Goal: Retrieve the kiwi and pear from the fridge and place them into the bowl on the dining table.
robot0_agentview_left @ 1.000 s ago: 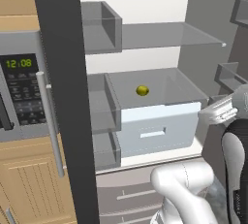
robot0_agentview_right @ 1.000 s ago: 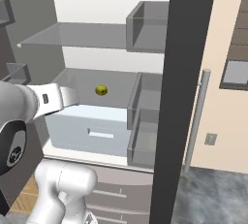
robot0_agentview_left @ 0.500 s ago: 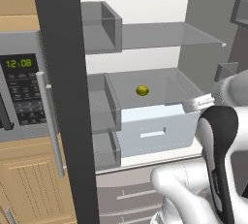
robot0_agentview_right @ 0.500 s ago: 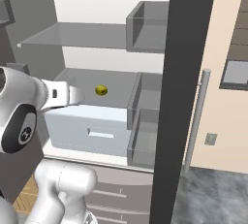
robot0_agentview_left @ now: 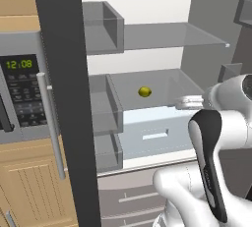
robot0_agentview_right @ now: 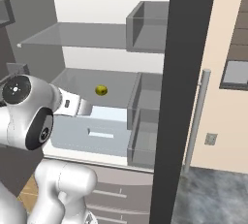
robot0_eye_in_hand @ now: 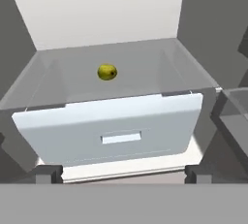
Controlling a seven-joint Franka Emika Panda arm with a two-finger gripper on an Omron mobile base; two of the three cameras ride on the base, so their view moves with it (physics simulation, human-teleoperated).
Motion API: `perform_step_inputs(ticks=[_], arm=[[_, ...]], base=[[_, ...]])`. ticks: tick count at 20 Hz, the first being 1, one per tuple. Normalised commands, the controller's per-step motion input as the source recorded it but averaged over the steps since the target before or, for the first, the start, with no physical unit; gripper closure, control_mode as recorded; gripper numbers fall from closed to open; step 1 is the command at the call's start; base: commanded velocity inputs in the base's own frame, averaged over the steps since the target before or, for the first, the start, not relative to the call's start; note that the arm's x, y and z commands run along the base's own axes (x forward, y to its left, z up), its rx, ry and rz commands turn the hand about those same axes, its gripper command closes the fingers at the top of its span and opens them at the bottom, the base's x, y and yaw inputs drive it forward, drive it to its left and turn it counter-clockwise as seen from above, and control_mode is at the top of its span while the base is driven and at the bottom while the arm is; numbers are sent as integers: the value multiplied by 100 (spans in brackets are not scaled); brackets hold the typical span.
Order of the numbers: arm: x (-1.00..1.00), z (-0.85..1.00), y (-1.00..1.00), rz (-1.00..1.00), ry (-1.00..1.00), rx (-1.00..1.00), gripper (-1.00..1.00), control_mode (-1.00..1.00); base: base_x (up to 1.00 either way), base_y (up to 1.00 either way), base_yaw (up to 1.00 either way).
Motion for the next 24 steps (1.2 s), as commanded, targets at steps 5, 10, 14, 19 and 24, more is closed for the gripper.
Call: perform_step_inputs(ticks=[5, 10, 14, 19, 24], arm=[[58, 0, 1, 8, 21, 5, -100, -100], [51, -9, 8, 20, 30, -3, -100, -100], [45, -37, 16, 13, 14, -6, -100, -100], [17, -67, 15, 4, -4, -4, -100, -100], [0, -66, 15, 0, -20, -2, -100, -100]], base=[[0, 0, 0], [0, 0, 0], [0, 0, 0], [0, 0, 0], [0, 0, 0]])
